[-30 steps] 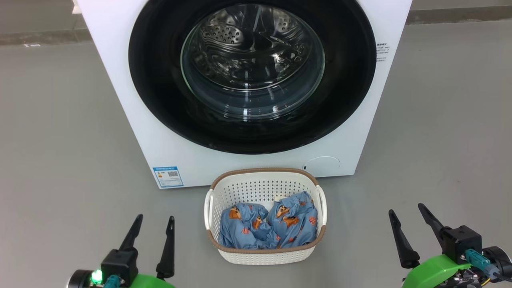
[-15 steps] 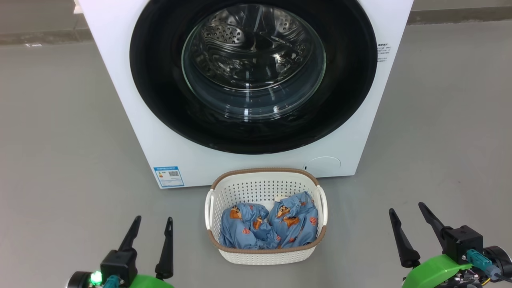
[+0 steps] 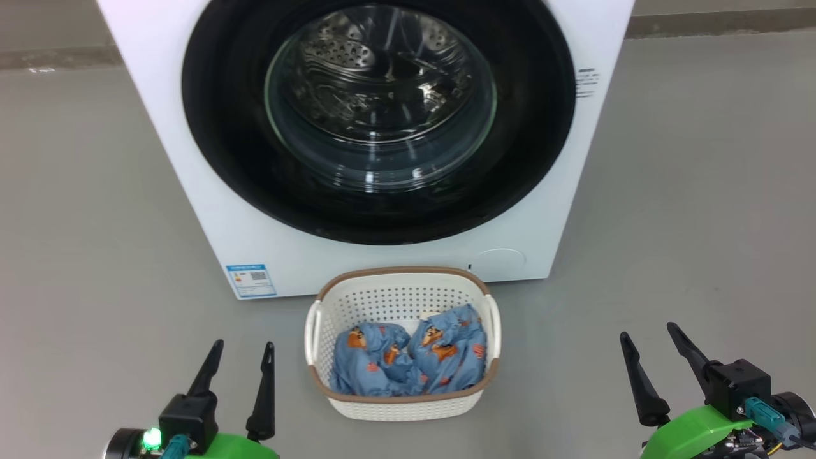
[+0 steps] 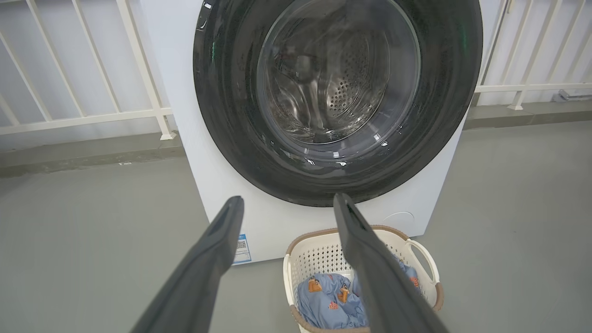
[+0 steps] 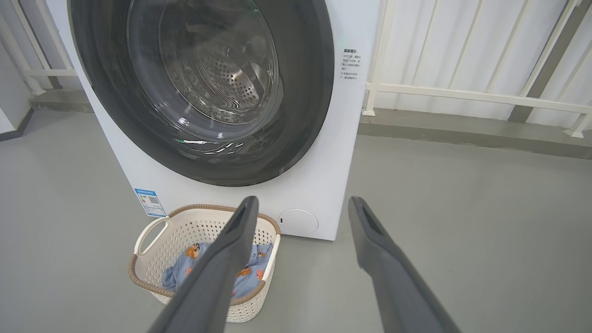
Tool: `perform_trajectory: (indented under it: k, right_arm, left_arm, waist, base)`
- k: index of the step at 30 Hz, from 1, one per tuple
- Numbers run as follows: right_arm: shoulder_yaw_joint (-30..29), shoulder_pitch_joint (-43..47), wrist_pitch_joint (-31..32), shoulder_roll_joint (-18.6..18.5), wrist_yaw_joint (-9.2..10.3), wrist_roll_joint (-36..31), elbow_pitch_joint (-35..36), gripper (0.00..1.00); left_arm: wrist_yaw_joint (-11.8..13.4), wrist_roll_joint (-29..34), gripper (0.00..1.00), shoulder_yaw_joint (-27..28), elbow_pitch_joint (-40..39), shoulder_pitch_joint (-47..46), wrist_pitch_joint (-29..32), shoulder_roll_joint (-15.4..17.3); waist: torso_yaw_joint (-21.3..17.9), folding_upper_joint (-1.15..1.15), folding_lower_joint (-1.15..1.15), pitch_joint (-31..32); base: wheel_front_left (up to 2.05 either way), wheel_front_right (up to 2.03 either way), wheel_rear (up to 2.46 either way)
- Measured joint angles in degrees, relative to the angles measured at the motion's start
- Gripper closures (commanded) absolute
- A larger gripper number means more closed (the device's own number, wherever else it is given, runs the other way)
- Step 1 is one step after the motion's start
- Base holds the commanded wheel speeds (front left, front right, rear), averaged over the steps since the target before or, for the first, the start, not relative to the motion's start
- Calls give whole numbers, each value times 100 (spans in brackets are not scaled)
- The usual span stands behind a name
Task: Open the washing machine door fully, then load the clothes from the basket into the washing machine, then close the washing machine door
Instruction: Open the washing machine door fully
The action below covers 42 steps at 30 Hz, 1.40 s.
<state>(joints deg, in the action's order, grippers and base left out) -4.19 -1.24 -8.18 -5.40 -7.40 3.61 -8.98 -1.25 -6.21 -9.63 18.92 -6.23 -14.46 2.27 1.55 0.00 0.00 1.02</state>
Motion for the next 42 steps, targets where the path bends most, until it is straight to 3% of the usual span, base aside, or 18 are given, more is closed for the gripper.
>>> perform_trajectory:
  k: [19,42]
  right_arm:
    - [-13,-1,-52,-32,0,14,-4,0]
    - [-15,-2,-58,-46,0,56,-7,0]
  left_arm:
    - [0,0,0,18,-13,-3,0,-10]
    - [15,0,0,35,-5,-3,0,-9]
  waist:
    - [-16,0,0,-22]
    - [-48,0,0,-6]
  base:
    - [103,103,-207]
    - [6,6,-13]
